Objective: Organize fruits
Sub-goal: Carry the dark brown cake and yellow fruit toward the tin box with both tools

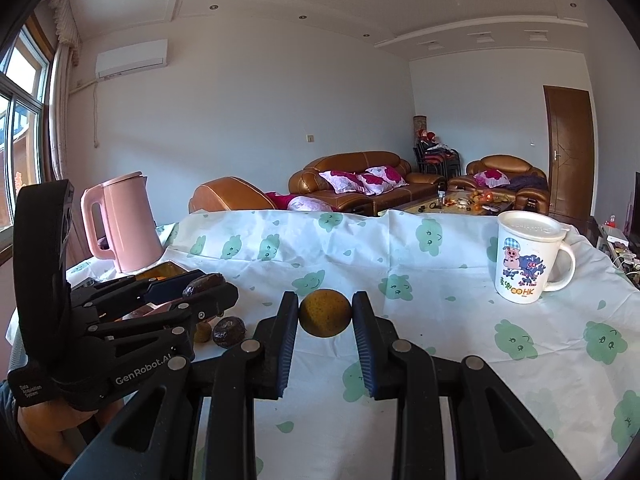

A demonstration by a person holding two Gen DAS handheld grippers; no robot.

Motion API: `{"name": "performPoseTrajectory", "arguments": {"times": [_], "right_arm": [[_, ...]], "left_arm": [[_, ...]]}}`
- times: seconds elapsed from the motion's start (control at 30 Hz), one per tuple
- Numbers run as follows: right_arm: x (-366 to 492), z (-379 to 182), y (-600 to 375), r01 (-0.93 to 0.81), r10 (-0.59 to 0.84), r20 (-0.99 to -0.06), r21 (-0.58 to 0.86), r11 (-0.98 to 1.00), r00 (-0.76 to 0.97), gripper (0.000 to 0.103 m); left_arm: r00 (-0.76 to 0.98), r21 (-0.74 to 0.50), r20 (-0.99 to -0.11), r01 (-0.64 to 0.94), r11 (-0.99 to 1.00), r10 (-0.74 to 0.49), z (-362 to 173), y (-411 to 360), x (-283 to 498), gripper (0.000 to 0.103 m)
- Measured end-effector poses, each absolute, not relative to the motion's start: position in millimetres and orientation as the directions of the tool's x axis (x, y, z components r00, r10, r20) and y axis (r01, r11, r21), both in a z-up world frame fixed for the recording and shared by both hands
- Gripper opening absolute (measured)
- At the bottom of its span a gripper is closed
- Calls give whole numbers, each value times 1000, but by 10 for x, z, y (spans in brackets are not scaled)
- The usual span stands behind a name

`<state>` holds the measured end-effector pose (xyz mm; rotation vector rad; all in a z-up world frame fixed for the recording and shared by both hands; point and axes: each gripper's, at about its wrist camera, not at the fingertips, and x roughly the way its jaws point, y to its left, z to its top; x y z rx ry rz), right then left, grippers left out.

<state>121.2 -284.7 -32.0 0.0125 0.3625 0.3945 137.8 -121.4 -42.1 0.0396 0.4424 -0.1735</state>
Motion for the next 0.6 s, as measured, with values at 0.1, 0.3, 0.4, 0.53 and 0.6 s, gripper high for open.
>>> {"name": "performPoseTrajectory", "arguments": {"times": [0.1,0.3,0.4,0.53,0.6], "right_arm": [[1236,-327,-2824,-374,377,-355,81,924,855,30],[1216,-277,-2585,-441,453,-370,122,889,811,30],[1176,-184,-2325,-500,505,-363,116,858,783,30],[1142,-88,-1913,-575,568,-368,101,812,736,30],[1125,-74,-1705,-606,593,-375,96,789,712,30]], "left_arm": [[886,-6,-436,174,985,-159,-423,-1172,1320,40],[887,-10,-441,150,989,-139,-386,-896,1137,40],[896,-11,-431,117,993,-110,-318,-636,1026,40],[891,-19,-452,39,999,-43,-258,-238,980,40],[885,-38,-466,9,999,-26,-250,-37,970,40]]}}
